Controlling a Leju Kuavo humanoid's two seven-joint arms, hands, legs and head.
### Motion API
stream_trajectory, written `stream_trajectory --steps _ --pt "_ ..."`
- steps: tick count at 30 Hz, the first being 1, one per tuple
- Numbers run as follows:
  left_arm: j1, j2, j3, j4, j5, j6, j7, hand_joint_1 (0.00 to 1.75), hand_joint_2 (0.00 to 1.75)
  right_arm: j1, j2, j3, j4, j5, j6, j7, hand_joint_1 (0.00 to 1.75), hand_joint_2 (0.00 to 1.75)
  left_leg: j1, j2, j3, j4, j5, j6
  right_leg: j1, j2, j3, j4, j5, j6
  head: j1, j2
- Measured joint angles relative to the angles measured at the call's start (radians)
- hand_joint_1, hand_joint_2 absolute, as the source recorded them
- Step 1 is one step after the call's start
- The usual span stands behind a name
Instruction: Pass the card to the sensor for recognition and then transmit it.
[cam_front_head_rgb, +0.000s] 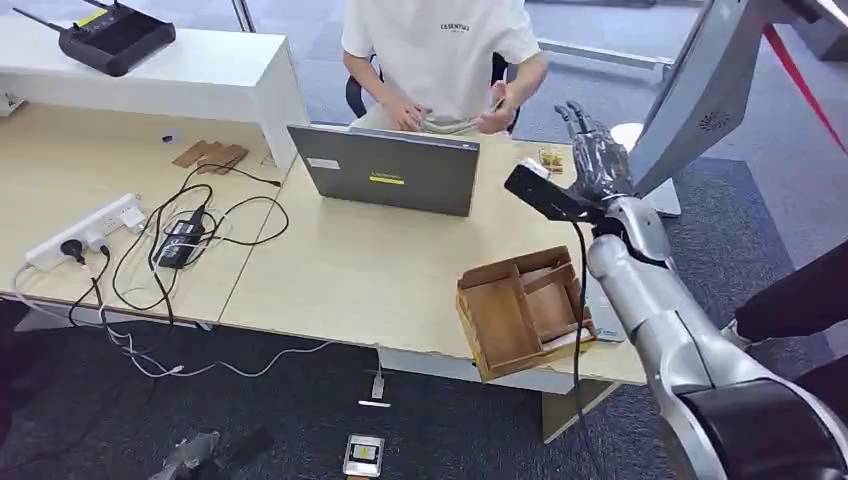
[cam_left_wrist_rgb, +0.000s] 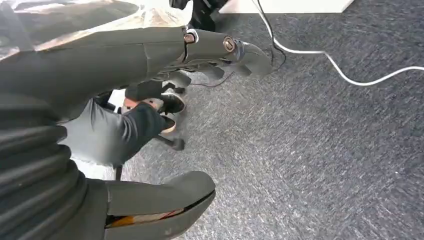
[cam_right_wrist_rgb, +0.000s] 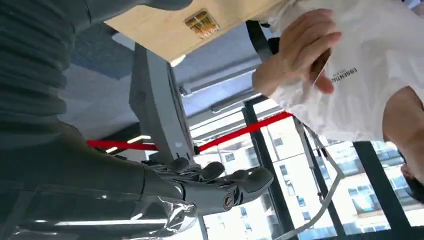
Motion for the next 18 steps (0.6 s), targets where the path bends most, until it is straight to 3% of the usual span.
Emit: stream_trajectory --steps 3,8,14,16,18 --pt "0.001 0.000 0.000 0.000 0.001 0.000 0.000 0.00 1.75 -0.004 -0.001 -0.005 0.000 -0.005 -0.015 -0.015 0.00 1.75 0.000 0.000 0.000 0.000 0.000 0.000 0.000 0.000 0.000 0.000 0.000 0.000 0.000 0.000" --pt "0.007 0.000 0.000 0.000 0.013 0.004 -0.013 0.00 1.75 0.002 -0.005 -0.006 -0.054 -0.006 -0.144 -0.118 0.00 1.75 0.000 0.000 0.000 0.000 0.000 0.000 0.000 0.000 0.000 0.000 0.000 0.000 0.000 0.000" --pt "0.010 0.000 0.000 0.000 0.016 0.004 -0.016 0.00 1.75 0.009 -0.011 -0.006 -0.091 0.008 -0.167 -0.125 0.00 1.75 0.000 0.000 0.000 0.000 0.000 0.000 0.000 0.000 0.000 0.000 0.000 0.000 0.000 0.000" --pt "0.018 0.006 0.000 0.000 0.039 0.007 -0.021 0.00 1.75 0.052 -0.045 -0.007 -0.207 0.073 -0.224 -0.122 0.00 1.75 0.000 0.000 0.000 0.000 0.000 0.000 0.000 0.000 0.000 0.000 0.000 0.000 0.000 0.000" --pt "0.057 0.024 0.003 0.000 0.084 0.031 -0.036 0.00 1.75 0.100 -0.137 -0.045 -0.369 0.071 -0.302 -0.136 0.00 1.75 0.000 0.000 0.000 0.000 0.000 0.000 0.000 0.000 0.000 -0.001 0.000 0.000 0.000 0.000"
